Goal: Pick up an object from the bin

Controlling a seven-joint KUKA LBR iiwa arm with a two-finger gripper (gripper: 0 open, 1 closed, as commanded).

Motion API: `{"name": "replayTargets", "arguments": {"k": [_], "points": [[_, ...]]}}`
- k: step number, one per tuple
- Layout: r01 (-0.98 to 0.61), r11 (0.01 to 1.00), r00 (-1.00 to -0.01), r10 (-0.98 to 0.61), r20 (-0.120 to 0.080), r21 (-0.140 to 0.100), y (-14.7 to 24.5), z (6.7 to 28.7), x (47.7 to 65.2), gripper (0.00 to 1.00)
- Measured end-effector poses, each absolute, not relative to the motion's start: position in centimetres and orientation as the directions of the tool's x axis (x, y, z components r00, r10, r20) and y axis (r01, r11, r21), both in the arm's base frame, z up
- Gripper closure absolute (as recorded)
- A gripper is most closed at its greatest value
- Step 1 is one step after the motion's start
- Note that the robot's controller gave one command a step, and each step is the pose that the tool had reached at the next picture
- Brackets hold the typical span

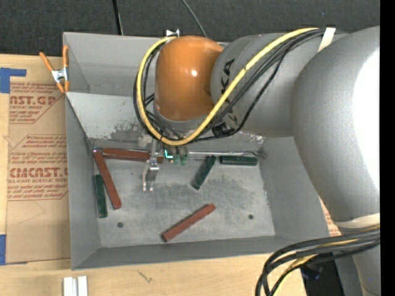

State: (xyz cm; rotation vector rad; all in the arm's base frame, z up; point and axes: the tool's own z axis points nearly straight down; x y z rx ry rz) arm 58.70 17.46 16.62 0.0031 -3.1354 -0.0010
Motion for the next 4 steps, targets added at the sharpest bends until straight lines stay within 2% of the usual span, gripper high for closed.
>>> {"name": "replayTargets", "arguments": {"k": [1,2,3,4], "points": [[-0.001,1.000,-1.000,-0.001,-0.001,0.002,17.4,17.1,58.9,0.00],[-0.073,0.997,-0.997,-0.073,-0.007,0.002,15.0,12.8,58.9,0.00],[0.015,1.000,-1.000,0.015,-0.002,0.002,13.1,7.8,57.7,0.00],[-0.081,0.997,-0.997,-0.081,-0.005,-0.001,8.9,9.2,57.6,0.00]]}}
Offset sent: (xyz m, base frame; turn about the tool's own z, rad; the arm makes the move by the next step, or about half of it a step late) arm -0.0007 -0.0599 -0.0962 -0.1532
